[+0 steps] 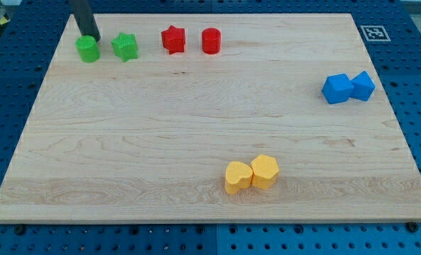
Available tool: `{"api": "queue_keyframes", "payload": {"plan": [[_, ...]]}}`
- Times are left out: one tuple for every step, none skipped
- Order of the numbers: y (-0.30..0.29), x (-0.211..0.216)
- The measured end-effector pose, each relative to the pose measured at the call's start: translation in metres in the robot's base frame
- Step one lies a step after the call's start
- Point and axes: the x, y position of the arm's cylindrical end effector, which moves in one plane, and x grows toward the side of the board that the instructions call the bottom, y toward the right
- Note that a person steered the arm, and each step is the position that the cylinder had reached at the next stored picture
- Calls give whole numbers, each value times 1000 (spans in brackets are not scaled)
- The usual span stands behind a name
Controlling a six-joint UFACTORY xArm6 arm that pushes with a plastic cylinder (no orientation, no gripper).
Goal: Place the arm at the top left of the red star
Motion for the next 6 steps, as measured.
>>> {"api": "queue_keyframes", "payload": {"plan": [[-1, -4], [-2, -7], [-14, -46], [7, -78], [70, -78], [126, -67]]}}
